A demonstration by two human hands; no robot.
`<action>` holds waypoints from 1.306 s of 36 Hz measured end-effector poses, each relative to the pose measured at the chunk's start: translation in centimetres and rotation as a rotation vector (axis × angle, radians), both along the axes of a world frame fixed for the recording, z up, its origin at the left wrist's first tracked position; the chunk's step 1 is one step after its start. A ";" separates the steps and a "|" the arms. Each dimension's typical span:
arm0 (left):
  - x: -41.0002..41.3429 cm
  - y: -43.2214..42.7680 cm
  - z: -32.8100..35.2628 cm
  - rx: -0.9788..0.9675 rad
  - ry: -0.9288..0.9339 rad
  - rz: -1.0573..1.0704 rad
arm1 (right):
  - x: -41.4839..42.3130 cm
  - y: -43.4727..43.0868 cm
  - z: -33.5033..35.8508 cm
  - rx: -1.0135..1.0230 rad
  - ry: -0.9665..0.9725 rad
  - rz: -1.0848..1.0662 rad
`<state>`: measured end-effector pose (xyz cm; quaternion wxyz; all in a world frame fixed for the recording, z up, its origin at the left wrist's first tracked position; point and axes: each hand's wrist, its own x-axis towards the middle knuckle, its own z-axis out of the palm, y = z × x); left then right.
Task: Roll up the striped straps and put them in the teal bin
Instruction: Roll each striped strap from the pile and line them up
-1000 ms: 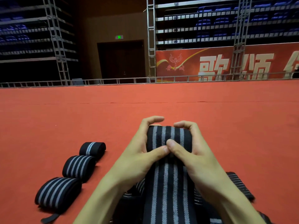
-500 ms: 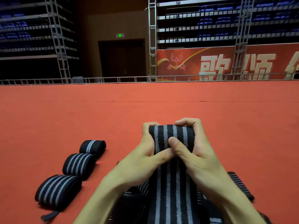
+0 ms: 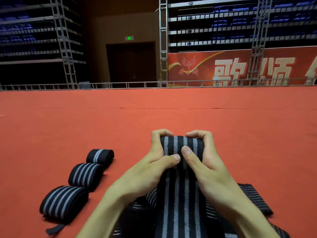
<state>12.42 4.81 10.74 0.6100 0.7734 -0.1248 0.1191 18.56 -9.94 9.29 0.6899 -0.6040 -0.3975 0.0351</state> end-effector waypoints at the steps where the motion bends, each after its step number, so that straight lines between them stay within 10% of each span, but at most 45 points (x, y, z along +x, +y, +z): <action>1: 0.0 0.1 0.0 -0.026 -0.002 -0.022 | 0.0 -0.2 0.1 -0.002 -0.006 -0.001; 19: 0.5 0.0 0.1 0.186 -0.497 0.242 | -0.3 -0.1 0.7 0.132 0.199 0.134; 35: 0.1 -1.4 -0.1 -0.128 -0.008 0.119 | -0.1 -0.3 0.6 0.123 -0.013 0.008; 47: 0.1 -0.5 0.2 0.022 -0.229 0.153 | 0.3 -0.8 0.8 0.140 0.192 0.104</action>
